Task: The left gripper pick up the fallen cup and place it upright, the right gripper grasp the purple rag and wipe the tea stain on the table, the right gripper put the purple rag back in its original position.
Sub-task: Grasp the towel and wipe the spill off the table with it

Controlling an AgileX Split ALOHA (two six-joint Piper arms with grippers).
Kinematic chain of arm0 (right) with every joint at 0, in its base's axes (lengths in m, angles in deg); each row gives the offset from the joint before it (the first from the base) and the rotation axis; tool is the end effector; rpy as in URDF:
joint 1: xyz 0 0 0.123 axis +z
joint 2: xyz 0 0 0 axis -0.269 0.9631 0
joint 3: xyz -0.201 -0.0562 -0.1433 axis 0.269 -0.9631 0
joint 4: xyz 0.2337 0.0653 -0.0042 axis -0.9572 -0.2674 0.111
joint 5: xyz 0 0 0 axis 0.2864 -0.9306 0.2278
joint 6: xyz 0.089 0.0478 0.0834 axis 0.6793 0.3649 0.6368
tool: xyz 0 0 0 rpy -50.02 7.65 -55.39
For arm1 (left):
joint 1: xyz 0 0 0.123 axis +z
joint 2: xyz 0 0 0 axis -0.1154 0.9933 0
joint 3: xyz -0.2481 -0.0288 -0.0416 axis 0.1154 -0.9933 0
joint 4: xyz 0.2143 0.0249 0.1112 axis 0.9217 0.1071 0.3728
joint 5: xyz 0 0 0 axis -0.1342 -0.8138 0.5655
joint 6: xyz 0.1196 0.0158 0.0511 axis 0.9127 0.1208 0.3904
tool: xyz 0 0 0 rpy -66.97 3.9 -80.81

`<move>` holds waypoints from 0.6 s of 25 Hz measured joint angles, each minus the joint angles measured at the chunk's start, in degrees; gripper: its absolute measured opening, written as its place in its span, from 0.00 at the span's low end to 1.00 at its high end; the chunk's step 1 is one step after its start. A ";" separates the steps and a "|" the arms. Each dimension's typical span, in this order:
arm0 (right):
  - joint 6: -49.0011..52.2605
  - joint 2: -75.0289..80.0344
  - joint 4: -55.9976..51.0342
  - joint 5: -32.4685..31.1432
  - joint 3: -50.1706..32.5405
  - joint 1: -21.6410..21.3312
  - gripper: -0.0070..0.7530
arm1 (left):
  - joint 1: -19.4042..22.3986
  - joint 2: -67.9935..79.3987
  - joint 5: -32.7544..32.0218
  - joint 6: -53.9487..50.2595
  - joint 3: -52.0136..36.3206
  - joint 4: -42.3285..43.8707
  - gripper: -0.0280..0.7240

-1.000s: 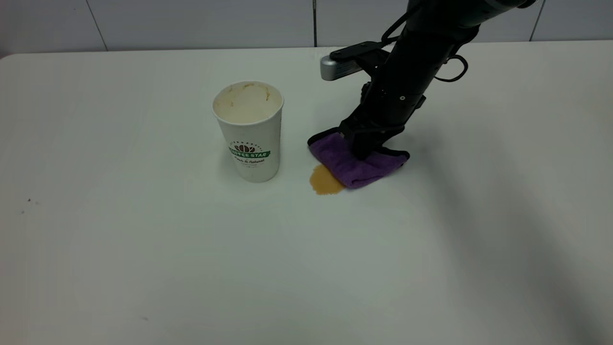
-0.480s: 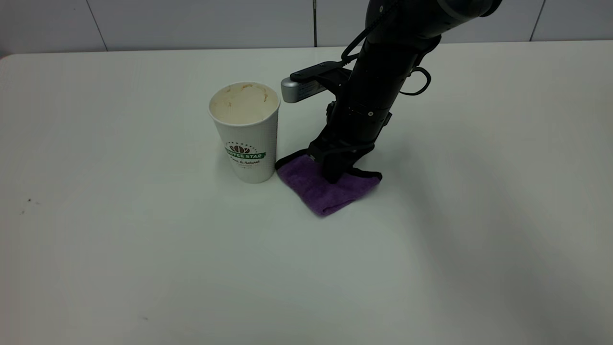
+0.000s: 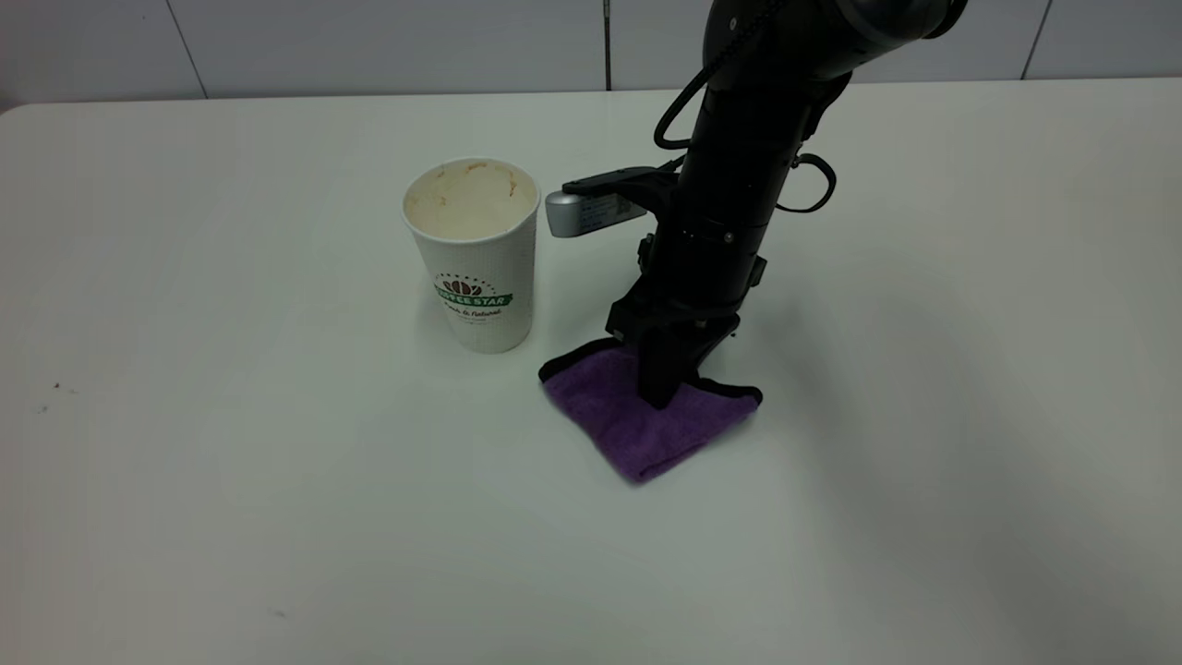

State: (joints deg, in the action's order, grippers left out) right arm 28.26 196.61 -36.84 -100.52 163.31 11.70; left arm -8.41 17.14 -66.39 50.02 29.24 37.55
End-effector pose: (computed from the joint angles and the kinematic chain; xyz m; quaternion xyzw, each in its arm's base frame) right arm 0.3723 0.2394 -0.0602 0.3949 -0.9043 -0.1616 0.0137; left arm 0.0489 -0.0015 0.2432 0.0299 0.8700 0.0016 0.4922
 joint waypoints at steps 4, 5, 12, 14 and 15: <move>3.82 0.07 4.88 -1.61 0.00 0.18 0.07 | 0.00 0.00 0.00 0.00 0.00 0.00 0.61; 5.97 -0.05 6.78 -1.61 0.00 0.28 0.07 | 0.00 0.00 0.00 0.00 0.00 0.00 0.61; 21.49 -0.74 26.68 -1.78 0.05 -2.54 0.08 | 0.00 0.00 0.00 0.00 0.00 0.00 0.61; 22.60 -0.78 28.86 -1.66 0.05 -5.33 0.08 | 0.00 0.00 0.00 0.00 0.00 0.00 0.61; 22.75 -0.78 29.20 -1.54 0.05 -6.66 0.08 | 0.00 0.00 0.00 0.00 0.00 0.00 0.61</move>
State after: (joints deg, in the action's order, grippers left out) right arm 51.01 195.83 -7.65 -102.07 163.36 5.04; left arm -8.41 17.14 -66.39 50.02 29.24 37.55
